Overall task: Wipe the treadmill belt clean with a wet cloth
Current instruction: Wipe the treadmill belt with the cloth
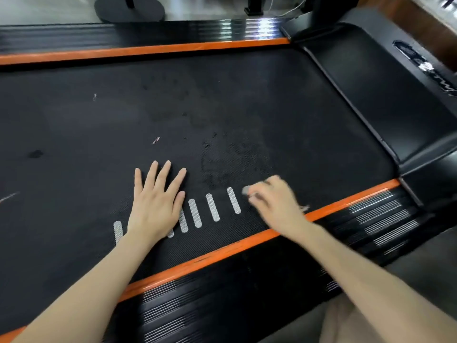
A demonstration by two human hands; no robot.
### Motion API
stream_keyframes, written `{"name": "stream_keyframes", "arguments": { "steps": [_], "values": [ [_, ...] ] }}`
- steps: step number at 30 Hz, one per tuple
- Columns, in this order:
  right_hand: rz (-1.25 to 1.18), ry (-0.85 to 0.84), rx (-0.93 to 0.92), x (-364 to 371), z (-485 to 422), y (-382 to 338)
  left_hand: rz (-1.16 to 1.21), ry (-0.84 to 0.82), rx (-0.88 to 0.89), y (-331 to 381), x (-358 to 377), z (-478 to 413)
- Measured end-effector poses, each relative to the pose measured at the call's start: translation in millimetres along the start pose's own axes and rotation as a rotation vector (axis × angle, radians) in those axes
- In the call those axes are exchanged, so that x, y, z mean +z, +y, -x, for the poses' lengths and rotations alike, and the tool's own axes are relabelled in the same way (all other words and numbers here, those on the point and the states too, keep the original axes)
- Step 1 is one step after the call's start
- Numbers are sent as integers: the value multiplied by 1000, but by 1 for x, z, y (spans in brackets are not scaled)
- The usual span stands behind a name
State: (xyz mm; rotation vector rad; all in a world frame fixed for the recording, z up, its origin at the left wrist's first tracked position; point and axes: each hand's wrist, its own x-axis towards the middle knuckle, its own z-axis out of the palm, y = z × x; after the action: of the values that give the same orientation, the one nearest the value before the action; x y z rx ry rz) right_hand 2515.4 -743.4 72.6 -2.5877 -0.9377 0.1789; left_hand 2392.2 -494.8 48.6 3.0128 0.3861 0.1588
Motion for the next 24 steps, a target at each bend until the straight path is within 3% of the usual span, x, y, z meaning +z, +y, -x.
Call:
{"name": "stream_keyframes", "arguments": {
  "steps": [3,6,8,10,12,13,15,18,20,24],
  "values": [
    [-98,-136,-178,18,10,-59,15,3,4,-2,0,2],
    [-72,-129,-252,4,-2,-38,23,1,10,-5,0,3],
    [23,-26,-137,-16,-21,10,30,3,12,-5,1,2],
    [132,105,89,-38,-36,59,38,8,11,-5,1,2],
    [143,206,334,-44,-45,80,48,8,5,-4,1,1],
    [121,237,374,-38,-48,72,49,4,3,-3,0,0],
    [58,218,251,-10,-49,32,45,-1,2,-2,-1,0],
    [27,81,-100,29,-26,-38,44,-8,-6,-2,-1,2],
    [30,59,-224,24,-30,-46,51,-20,-15,-3,-2,2],
    [86,208,-43,8,-96,-14,102,18,-37,-8,-7,-3]
  ]
}}
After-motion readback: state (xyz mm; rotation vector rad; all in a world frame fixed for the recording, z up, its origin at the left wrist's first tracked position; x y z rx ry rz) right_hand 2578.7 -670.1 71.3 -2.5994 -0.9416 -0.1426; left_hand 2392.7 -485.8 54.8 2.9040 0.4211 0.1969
